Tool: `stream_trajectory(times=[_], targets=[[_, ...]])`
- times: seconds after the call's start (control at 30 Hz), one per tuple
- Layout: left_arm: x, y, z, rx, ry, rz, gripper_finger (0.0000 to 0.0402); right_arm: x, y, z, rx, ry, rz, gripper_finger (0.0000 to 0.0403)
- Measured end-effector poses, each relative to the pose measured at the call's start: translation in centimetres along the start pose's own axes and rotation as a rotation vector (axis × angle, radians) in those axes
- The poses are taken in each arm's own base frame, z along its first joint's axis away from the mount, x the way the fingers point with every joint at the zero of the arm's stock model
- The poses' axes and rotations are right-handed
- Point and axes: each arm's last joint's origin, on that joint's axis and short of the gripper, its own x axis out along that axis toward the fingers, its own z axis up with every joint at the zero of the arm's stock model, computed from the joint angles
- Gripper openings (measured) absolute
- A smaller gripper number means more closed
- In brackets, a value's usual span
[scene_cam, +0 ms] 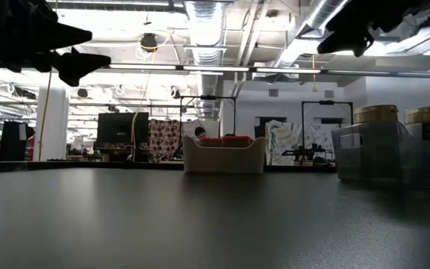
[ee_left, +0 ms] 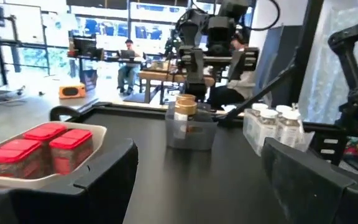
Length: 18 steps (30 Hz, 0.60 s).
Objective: Sort spices by type
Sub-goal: Return to Home Position
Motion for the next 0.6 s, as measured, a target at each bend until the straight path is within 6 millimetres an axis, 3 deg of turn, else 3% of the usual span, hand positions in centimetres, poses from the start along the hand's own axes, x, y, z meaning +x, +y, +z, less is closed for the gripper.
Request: stream_trajectory(times=[0.2,0.6], targets=[[-1.4,0.3,0.5,0.002,-0.055,0.045,0.0327,-0.9,0.1,-0.3,0.0,0.021,0.015,0.0291],[-1.2,0.4,-1.7,-0.01,0.15,0.051,0.0327,-1.2,-0.1,-0.4,0.019,0.032,0.009,0.0291]])
